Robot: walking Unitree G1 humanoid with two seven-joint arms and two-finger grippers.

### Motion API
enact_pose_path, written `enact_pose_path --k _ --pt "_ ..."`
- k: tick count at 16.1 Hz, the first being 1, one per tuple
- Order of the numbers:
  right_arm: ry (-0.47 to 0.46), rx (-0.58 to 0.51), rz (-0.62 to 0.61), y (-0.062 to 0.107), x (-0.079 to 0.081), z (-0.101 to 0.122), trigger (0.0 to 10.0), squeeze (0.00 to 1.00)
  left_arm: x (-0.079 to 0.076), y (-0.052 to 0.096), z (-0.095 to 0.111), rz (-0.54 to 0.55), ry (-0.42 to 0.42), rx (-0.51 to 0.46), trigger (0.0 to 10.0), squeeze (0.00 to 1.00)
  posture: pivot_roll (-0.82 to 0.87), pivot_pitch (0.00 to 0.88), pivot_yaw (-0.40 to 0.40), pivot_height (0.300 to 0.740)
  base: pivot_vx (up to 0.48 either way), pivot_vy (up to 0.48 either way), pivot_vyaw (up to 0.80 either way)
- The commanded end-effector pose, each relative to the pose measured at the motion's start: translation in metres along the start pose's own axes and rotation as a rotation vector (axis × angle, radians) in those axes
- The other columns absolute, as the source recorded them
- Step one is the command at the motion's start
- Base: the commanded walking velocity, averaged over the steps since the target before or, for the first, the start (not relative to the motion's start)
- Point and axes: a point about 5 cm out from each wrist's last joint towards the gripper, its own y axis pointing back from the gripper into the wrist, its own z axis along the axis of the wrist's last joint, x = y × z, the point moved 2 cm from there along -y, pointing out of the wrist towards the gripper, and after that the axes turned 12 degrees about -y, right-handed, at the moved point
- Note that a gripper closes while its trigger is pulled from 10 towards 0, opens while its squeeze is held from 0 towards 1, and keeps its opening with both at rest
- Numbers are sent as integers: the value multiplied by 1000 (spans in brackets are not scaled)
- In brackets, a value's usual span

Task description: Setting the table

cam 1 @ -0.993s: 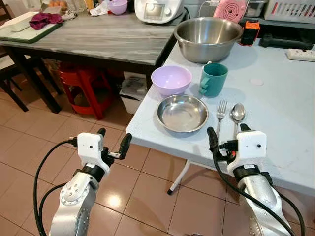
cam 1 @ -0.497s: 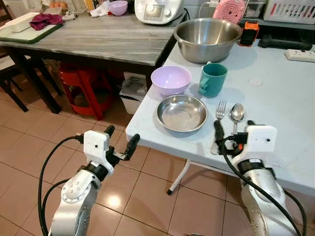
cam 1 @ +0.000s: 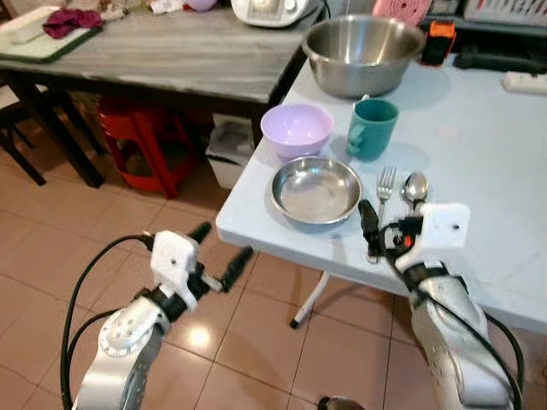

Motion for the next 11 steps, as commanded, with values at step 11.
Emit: enact_pose_path --k 11 --pt "-122 13 44 -53 17 11 10000 0 -10 10 3 -75 -58 26 10000 0 -145 199 85 740 0 0 0"
